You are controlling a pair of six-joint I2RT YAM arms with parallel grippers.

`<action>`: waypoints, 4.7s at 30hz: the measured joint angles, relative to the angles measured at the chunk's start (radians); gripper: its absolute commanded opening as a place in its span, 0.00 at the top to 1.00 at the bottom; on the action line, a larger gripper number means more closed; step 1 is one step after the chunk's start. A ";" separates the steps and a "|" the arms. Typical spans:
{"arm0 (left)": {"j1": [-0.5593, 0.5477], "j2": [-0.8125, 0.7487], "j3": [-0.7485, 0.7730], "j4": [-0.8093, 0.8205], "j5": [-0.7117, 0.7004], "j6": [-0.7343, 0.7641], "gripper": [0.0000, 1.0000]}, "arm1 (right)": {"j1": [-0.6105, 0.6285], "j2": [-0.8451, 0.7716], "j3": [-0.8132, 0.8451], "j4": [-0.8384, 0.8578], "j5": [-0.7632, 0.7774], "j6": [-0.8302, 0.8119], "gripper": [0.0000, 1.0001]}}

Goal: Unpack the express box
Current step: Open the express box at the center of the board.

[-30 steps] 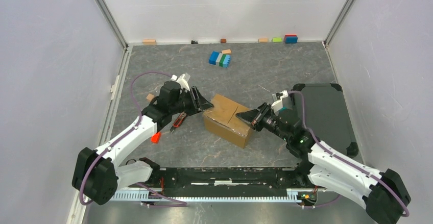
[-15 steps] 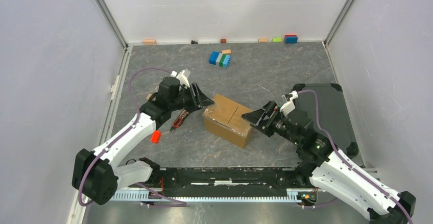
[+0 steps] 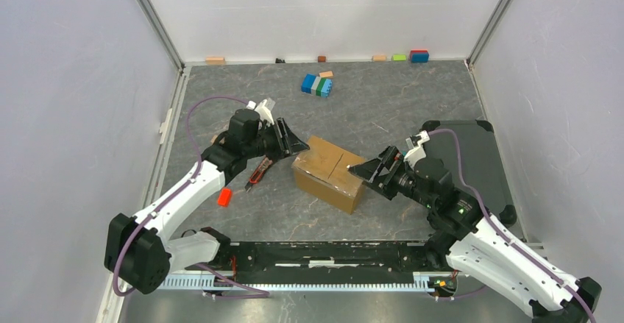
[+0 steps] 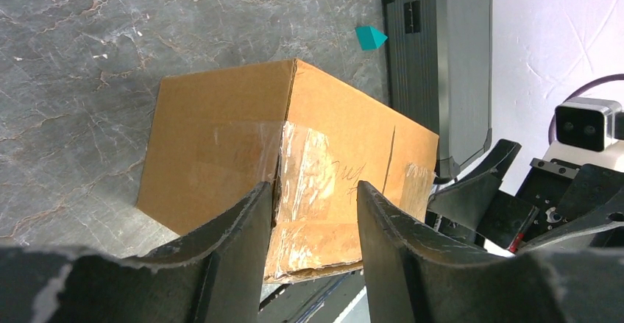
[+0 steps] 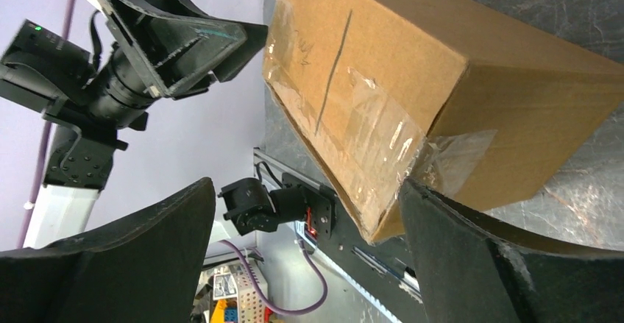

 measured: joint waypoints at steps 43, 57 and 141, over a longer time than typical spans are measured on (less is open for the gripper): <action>-0.005 -0.017 0.024 -0.127 -0.007 0.045 0.48 | 0.000 0.133 0.250 -0.189 -0.024 -0.189 0.16; -0.090 -0.148 -0.098 -0.199 -0.027 0.032 0.42 | 0.050 0.577 0.708 -0.453 0.185 -1.006 0.09; -0.179 0.047 0.027 -0.092 -0.214 -0.119 0.46 | 0.243 0.746 0.609 -0.293 0.411 -1.086 0.02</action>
